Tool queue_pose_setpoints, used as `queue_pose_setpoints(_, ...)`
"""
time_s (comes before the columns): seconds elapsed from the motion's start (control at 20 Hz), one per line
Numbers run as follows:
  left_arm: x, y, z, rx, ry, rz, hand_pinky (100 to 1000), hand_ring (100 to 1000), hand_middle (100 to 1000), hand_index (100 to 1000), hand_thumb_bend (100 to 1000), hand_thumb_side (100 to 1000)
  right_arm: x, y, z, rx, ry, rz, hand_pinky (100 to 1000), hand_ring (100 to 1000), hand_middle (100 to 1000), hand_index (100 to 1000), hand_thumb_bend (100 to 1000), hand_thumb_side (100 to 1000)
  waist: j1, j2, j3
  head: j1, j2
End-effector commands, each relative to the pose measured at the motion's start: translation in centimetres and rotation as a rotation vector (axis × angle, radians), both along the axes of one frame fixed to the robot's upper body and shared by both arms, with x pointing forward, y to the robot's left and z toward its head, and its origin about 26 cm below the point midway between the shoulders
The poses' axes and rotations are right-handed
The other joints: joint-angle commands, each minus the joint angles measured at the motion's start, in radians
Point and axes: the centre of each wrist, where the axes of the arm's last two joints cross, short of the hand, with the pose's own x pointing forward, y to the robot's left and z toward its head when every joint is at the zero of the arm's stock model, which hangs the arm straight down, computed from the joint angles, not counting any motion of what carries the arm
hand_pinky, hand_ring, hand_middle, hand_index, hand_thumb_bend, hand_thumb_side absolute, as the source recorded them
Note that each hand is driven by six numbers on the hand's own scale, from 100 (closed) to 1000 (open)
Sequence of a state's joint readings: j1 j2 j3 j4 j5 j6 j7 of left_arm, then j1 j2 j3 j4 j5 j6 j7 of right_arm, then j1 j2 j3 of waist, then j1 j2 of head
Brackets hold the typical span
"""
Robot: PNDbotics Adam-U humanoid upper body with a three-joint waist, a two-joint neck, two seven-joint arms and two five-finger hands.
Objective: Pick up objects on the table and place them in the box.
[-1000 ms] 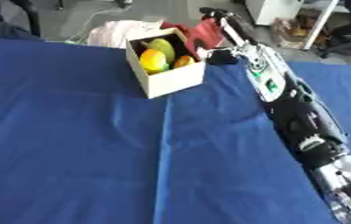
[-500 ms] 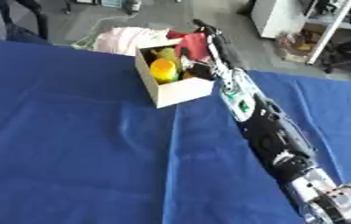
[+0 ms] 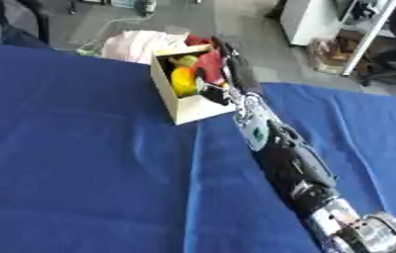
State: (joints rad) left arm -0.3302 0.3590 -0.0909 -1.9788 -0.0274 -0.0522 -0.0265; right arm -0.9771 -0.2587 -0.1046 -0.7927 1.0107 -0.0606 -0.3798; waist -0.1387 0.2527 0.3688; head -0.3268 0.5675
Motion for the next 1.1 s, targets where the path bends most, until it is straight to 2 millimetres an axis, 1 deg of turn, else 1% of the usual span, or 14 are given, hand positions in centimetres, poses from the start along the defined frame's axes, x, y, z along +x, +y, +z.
queue_pose_setpoints(0.05,-0.1,-0.1,0.6,0.006,-0.022,-0.011,701,592,601,874,100,779,0.2,-1.2,1.3,-0.029,-0.007,-0.065,996,961,964,1000,100,224,-0.008,-0.004,-0.004,-0.001,-0.016)
queue_pose_setpoints(0.15,-0.1,-0.1,0.6,0.007,-0.020,-0.012,702,592,602,874,100,778,0.2,-1.4,1.4,-0.041,0.002,-0.080,1000,999,994,1000,100,224,-0.008,-0.005,-0.007,0.000,-0.015)
queue_pose_setpoints(0.5,-0.1,0.1,0.3,0.008,-0.012,-0.006,703,593,602,874,100,778,0.1,-1.7,2.3,-0.049,0.032,0.002,1000,1000,1000,1000,100,233,-0.005,-0.012,-0.019,0.001,-0.015)
queue_pose_setpoints(0.7,-0.1,0.2,0.0,0.006,-0.003,0.002,704,593,602,873,100,777,-0.1,-1.5,3.9,-0.023,-0.008,0.084,1000,1000,1000,1000,100,292,0.002,-0.018,-0.033,0.006,-0.012)
queue_pose_setpoints(0.9,-0.1,0.6,-0.5,0.001,0.013,0.021,705,593,602,872,100,777,-0.6,-1.1,6.4,0.034,-0.081,0.209,1000,1000,1000,1000,100,411,0.014,-0.031,-0.071,0.028,0.003)
queue_pose_setpoints(1.1,-0.2,1.1,-1.2,-0.009,0.036,0.051,705,594,602,871,100,779,-1.8,-1.0,8.6,0.097,-0.146,0.362,1000,999,1000,1000,100,442,0.027,-0.048,-0.127,0.064,0.030)
